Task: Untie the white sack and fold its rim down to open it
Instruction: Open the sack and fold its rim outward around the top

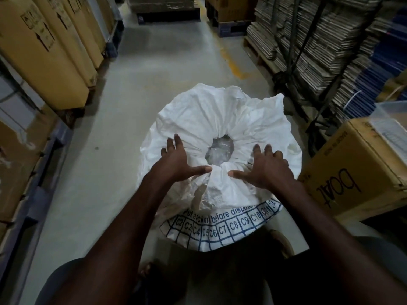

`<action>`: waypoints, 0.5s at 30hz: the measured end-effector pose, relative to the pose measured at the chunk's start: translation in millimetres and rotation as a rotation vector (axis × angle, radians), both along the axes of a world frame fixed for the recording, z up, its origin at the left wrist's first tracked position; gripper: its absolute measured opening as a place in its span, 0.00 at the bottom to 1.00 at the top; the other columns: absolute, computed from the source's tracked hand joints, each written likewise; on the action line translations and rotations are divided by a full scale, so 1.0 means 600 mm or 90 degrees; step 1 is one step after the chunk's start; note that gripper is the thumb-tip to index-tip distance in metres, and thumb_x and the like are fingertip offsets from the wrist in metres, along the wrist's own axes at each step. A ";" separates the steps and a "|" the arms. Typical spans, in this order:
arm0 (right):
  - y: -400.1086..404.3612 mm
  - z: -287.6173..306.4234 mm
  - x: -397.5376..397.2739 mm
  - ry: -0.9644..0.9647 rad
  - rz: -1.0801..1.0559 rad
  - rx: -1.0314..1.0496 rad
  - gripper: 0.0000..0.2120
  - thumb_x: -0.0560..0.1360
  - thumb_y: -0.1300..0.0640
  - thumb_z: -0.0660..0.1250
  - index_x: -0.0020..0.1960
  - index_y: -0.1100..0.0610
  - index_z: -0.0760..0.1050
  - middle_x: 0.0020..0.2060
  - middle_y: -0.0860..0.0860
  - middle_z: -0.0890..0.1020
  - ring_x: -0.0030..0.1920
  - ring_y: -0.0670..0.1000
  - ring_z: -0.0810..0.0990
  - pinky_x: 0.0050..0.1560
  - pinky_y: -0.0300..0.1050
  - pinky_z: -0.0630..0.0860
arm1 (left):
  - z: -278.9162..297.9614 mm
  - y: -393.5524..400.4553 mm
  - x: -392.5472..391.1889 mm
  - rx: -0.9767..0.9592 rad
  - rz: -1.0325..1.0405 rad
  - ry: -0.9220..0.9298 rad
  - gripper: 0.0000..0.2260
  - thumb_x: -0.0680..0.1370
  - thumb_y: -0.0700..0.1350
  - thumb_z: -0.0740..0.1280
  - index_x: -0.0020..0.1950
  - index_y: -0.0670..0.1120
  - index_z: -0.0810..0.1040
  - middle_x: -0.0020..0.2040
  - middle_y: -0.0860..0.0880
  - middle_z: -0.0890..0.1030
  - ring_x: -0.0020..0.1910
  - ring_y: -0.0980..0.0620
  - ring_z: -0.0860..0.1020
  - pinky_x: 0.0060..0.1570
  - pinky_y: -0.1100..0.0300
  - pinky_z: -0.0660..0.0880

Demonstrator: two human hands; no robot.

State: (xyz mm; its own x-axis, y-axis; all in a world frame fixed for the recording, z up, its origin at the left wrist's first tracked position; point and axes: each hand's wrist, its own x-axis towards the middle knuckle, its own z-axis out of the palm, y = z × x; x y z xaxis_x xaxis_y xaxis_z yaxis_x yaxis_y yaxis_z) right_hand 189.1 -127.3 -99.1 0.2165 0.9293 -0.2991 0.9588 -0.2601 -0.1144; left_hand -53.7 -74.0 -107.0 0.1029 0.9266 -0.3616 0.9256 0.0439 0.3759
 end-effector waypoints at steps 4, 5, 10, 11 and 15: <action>-0.004 0.029 -0.013 -0.003 0.004 0.139 0.58 0.71 0.22 0.68 0.85 0.57 0.52 0.84 0.63 0.57 0.78 0.68 0.64 0.72 0.66 0.66 | 0.025 -0.007 0.005 0.082 0.026 0.011 0.66 0.68 0.78 0.72 0.88 0.41 0.42 0.88 0.36 0.48 0.86 0.31 0.52 0.80 0.37 0.60; -0.005 0.035 -0.018 -0.013 0.016 0.202 0.53 0.74 0.27 0.69 0.85 0.56 0.54 0.83 0.62 0.59 0.77 0.67 0.66 0.72 0.66 0.67 | 0.033 -0.012 0.009 0.141 0.035 0.037 0.62 0.70 0.77 0.71 0.88 0.42 0.49 0.87 0.36 0.54 0.84 0.31 0.57 0.78 0.38 0.64; 0.000 0.047 -0.050 0.111 0.167 0.469 0.25 0.80 0.59 0.72 0.76 0.58 0.73 0.78 0.58 0.72 0.77 0.60 0.70 0.78 0.58 0.68 | 0.057 -0.018 0.033 0.485 -0.037 -0.046 0.16 0.78 0.48 0.78 0.63 0.47 0.79 0.60 0.44 0.80 0.58 0.40 0.79 0.59 0.45 0.79; 0.003 0.044 -0.057 0.134 0.205 0.476 0.22 0.80 0.63 0.70 0.74 0.58 0.76 0.77 0.57 0.74 0.76 0.57 0.71 0.77 0.55 0.70 | 0.057 -0.014 0.037 0.491 -0.084 -0.112 0.12 0.77 0.43 0.77 0.59 0.48 0.81 0.56 0.46 0.81 0.55 0.42 0.81 0.57 0.45 0.79; 0.016 0.017 -0.066 0.089 0.300 0.435 0.23 0.80 0.61 0.69 0.75 0.55 0.75 0.79 0.54 0.72 0.79 0.57 0.69 0.82 0.56 0.61 | 0.037 0.000 0.055 0.455 -0.264 -0.142 0.18 0.72 0.37 0.79 0.61 0.45 0.85 0.61 0.45 0.84 0.61 0.42 0.82 0.64 0.48 0.78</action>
State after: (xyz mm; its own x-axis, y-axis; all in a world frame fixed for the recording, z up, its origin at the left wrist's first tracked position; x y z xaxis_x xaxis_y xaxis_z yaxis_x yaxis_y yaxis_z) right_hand 149.7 -117.9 -88.7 -0.2366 0.8995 0.3673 0.9152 0.3333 -0.2266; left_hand -20.8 -73.8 -84.7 0.4829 0.7963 0.3643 0.7158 -0.5986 0.3596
